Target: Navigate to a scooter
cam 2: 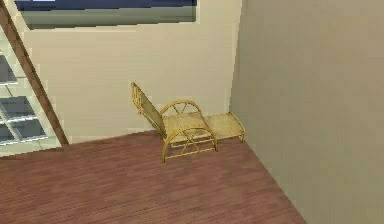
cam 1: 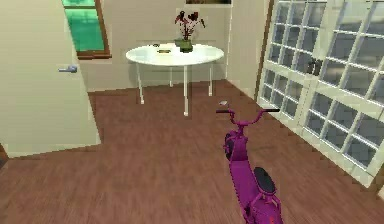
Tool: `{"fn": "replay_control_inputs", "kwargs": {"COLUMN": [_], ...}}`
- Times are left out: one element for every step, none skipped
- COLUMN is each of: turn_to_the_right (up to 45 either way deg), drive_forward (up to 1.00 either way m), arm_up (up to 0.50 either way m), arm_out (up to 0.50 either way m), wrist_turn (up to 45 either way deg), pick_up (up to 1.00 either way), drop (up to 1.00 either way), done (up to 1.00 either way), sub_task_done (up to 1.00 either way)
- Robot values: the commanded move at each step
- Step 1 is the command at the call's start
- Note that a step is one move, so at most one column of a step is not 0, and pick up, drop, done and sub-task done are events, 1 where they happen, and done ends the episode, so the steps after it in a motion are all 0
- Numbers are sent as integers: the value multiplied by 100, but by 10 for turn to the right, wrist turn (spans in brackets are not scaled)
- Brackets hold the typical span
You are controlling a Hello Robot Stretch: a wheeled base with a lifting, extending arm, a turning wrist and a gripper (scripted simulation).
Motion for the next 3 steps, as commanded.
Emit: {"fn": "replay_control_inputs", "kwargs": {"turn_to_the_right": [0,180,0], "drive_forward": [5,0,0], "arm_up": [0,0,0], "arm_out": [0,0,0], "wrist_turn": [0,0,0], "pick_up": [0,0,0], "drop": [0,0,0], "done": [0,0,100], "sub_task_done": [0,0,0]}}
